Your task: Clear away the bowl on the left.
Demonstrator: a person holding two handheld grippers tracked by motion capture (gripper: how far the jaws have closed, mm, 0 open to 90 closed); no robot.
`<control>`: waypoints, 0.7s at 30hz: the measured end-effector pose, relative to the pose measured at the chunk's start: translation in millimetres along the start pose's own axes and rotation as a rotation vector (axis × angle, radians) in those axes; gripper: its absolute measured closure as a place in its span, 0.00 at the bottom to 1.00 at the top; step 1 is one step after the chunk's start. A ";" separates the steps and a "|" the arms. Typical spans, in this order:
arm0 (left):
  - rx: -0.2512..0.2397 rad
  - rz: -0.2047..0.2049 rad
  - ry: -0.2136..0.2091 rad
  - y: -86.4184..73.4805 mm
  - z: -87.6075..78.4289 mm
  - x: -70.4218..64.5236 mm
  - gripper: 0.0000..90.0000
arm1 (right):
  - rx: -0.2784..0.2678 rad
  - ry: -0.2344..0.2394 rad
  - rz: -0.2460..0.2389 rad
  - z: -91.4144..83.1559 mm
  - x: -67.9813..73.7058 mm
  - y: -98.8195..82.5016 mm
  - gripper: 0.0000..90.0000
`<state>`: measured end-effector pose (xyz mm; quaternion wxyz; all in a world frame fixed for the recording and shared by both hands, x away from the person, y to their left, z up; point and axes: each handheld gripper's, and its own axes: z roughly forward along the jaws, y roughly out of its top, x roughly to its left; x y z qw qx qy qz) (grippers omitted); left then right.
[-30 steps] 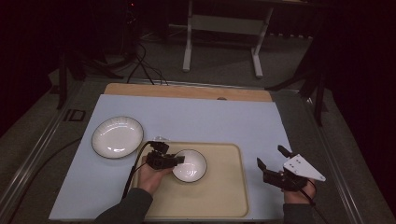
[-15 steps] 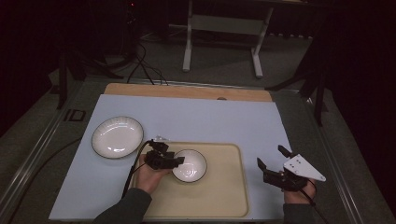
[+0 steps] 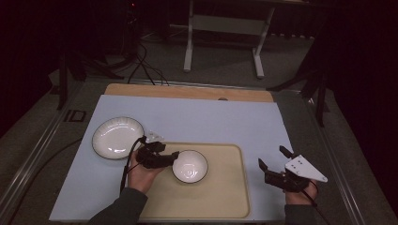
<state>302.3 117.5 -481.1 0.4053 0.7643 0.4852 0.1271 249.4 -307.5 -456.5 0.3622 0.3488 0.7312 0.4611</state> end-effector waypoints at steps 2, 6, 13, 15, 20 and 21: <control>-0.023 0.013 0.016 1.6 -5.8 0.4 0.41 | 0.000 0.001 0.000 -0.1 -0.2 0.0 0.17; -0.064 0.033 0.052 3.0 -17.3 4.1 0.41 | -0.001 0.001 0.001 -0.2 -0.2 0.0 0.17; -0.107 0.033 0.095 4.9 -32.9 13.1 0.41 | 0.000 0.000 0.002 0.0 -0.2 -0.1 0.17; -0.140 0.042 0.144 3.8 -46.8 21.1 0.41 | -0.001 -0.002 0.004 0.0 -0.6 -0.2 0.17; -0.178 0.054 0.186 -1.0 -61.6 28.7 0.41 | 0.001 -0.004 0.006 -0.1 -0.6 -0.3 0.17; -0.189 0.056 0.193 -2.3 -64.4 30.4 0.41 | 0.001 -0.004 0.006 -0.1 -0.6 -0.4 0.17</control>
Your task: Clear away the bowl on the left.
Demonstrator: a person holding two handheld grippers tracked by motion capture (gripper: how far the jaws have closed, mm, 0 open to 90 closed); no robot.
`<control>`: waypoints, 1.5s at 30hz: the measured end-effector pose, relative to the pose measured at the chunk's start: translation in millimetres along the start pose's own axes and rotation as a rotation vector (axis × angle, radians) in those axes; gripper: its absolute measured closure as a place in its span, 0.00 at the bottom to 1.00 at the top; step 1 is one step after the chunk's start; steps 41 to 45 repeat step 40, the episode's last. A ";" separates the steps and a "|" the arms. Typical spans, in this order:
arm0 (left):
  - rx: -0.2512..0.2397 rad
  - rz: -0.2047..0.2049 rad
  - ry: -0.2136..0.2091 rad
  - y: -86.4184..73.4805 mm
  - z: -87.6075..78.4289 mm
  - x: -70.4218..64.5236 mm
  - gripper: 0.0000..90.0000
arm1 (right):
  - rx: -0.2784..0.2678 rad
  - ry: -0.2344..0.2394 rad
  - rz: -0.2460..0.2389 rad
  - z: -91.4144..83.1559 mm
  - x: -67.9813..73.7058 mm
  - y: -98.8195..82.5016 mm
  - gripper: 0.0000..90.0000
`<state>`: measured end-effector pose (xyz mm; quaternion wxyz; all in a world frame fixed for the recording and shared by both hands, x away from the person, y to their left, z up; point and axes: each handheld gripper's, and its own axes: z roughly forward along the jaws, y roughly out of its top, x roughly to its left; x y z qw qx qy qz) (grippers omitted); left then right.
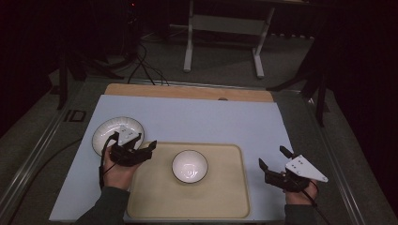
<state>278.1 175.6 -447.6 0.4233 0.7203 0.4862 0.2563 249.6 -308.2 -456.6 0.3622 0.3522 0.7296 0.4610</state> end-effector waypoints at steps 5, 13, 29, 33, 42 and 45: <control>-0.015 -0.021 0.058 -6.3 -12.9 15.2 0.39 | -0.001 -0.004 0.001 -0.7 -0.5 -0.1 0.17; -0.042 -0.072 0.140 -16.8 -33.6 40.5 0.36 | -0.003 -0.007 0.012 -1.9 -2.3 -0.3 0.17; -0.078 -0.132 0.259 -29.5 -54.2 67.1 0.19 | -0.010 -0.037 0.050 -4.8 -8.9 -1.5 0.12; -0.087 -0.160 0.287 -32.9 -58.6 74.4 0.17 | -0.014 -0.057 0.064 -6.4 -12.7 -2.1 0.12; -0.088 -0.184 0.327 -37.6 -61.8 83.1 0.17 | -0.008 -0.071 0.120 -8.1 -25.2 -6.1 0.12; -0.088 -0.184 0.327 -37.6 -61.8 83.1 0.17 | -0.008 -0.071 0.120 -8.1 -25.2 -6.1 0.12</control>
